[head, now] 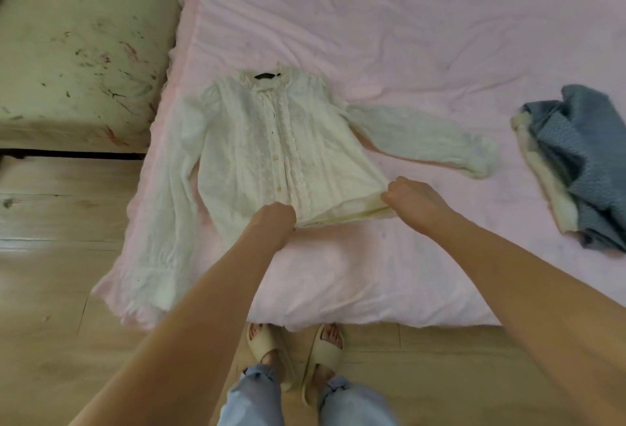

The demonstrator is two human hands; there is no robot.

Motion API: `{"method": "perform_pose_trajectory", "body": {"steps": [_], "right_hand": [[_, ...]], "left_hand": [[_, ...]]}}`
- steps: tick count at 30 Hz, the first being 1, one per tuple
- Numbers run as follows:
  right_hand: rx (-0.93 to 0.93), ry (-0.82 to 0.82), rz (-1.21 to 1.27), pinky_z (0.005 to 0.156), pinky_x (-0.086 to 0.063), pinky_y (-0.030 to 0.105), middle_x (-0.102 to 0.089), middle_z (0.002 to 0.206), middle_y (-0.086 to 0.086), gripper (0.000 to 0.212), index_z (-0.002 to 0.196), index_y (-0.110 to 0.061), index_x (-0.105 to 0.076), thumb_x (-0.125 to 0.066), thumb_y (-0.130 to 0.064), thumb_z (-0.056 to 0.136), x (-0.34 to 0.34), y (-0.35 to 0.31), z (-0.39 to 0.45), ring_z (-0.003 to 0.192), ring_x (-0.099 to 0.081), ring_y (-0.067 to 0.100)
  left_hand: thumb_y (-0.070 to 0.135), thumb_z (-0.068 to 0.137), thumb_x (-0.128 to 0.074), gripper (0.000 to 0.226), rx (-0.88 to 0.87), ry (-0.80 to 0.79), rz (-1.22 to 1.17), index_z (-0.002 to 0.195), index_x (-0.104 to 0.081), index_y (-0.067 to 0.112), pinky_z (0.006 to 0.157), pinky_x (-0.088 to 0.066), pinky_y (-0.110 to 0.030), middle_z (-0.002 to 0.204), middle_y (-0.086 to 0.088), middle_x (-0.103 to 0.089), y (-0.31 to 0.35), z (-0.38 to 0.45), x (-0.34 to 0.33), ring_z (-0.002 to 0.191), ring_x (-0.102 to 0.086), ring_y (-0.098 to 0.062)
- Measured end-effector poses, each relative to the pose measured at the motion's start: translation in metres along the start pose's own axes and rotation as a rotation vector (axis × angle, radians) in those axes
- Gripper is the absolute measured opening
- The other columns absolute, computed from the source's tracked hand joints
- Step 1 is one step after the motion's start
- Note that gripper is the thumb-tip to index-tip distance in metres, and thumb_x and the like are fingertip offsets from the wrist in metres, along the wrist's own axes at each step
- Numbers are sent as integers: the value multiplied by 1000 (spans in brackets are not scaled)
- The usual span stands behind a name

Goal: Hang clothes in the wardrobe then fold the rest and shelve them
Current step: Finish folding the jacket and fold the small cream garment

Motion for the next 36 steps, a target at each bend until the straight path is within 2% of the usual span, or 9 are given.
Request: {"method": "perform_pose_trajectory", "body": {"steps": [5,10,14,19,21,26,29,32,36], "right_hand": [[-44,-263,28,67,-37,29,-59,102,12,24,104,-6,-61,-47,0,86,-48,-13,-34,83,-55,26],[-38,-263,66,70,-36,33,-50,115,10,23,109,-6,-55,-47,-1,88,-85,-40,-32,104,-49,27],[182,8,332,74,-37,31,-51,113,7,20,111,-10,-49,-49,-19,93,-69,-110,-5,102,-49,25],[368,-93,377,110,-29,36,-28,150,8,75,144,-13,-29,-67,-28,81,-86,-205,21,139,-26,25],[359,-130,262,118,-13,41,-6,159,10,96,151,-13,-11,-71,-34,79,-107,-223,29,147,-6,27],[280,-65,133,119,-9,46,5,160,15,86,153,-12,1,-56,-15,89,-124,-242,32,147,1,32],[248,-2,249,111,-28,42,-16,157,14,62,149,-9,-19,-44,-7,93,-104,-244,33,142,-20,31],[142,42,469,79,-42,31,-52,129,10,37,130,-11,-44,-43,-9,93,-92,-231,42,108,-53,25],[-12,0,766,71,-48,36,-65,93,9,23,108,-12,-56,-52,-3,88,-86,-203,53,83,-62,25]], "left_hand": [[11,98,-46,19,-41,-183,-133,107,-62,5,77,-47,-28,107,-9,-63,39,-23,-60,99,-63,-25],[39,96,-51,34,-26,-17,-458,126,-59,25,91,-47,-30,126,4,-58,21,-43,-76,111,-57,-15],[18,97,-49,23,471,583,-823,118,-56,11,75,-42,-27,119,-6,-53,-52,-74,-84,92,-57,-17],[21,98,-48,37,894,244,-1131,124,-49,-5,89,-40,-39,124,-23,-54,-116,-66,-158,115,-52,-37],[21,94,-54,20,830,252,-1283,95,-59,1,73,-40,-32,88,-12,-61,-121,-54,-170,93,-58,-30],[24,88,-67,35,614,252,-1636,119,-62,7,79,-51,-25,105,2,-66,-121,-39,-165,96,-64,-16],[17,86,-67,34,477,295,-1772,119,-64,9,84,-53,-27,108,0,-70,-120,-37,-150,100,-66,-15],[14,86,-66,28,383,272,-1914,114,-64,10,92,-53,-37,112,-6,-70,-116,-38,-140,106,-66,-22],[17,85,-72,25,387,188,-2003,102,-58,28,87,-55,-39,105,1,-68,-110,-39,-126,98,-66,-19]]}}
Point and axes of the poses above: each hand's wrist, its own z-axis towards the middle knuckle, its own x-axis out of the back of the hand, y = z × x, the point moved 6 cm from there along z, towards the middle knuckle
